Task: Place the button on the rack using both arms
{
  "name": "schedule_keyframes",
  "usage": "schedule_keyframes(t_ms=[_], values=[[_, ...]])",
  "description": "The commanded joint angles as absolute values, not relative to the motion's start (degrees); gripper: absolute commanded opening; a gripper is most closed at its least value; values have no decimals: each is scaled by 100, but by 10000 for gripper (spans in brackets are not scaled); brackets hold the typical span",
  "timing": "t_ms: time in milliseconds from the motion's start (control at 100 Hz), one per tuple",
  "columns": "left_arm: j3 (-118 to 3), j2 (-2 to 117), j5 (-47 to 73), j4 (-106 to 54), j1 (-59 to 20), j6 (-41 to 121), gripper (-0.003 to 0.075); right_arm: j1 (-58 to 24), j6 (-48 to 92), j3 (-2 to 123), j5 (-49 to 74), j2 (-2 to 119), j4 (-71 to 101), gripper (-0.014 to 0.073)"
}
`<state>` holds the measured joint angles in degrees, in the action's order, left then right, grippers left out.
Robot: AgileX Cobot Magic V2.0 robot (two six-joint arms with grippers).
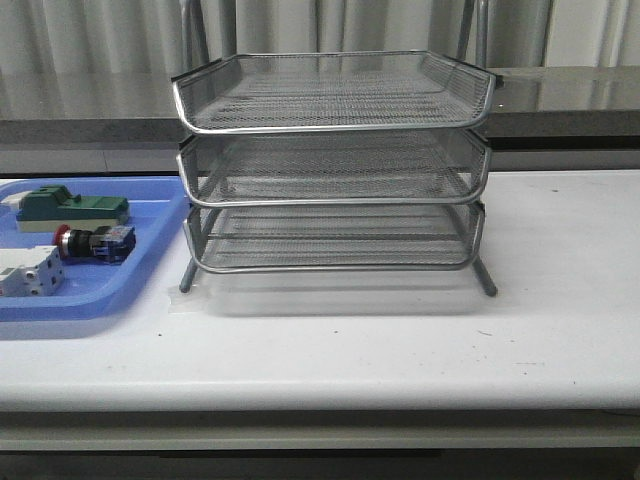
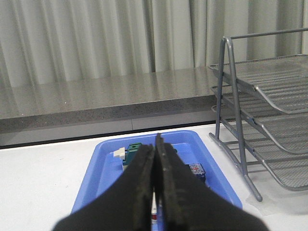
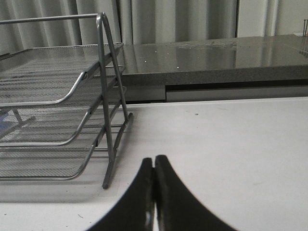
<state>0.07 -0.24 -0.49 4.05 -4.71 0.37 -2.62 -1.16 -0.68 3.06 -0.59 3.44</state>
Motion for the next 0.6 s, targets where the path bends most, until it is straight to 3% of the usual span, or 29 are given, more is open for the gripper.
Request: schedule_keyframes(t_ms=[0,270,590], values=[[273,-210,-511,383,-448,-32,-20,-236,-107,391,119,-146,495,-60],[273,-210,-511,383,-448,-32,-20,-236,-107,1828,2014,827,998,-60],[273,-210,-511,383,-448,-32,-20,-236,-107,3528,3732,3033,1092,-60]])
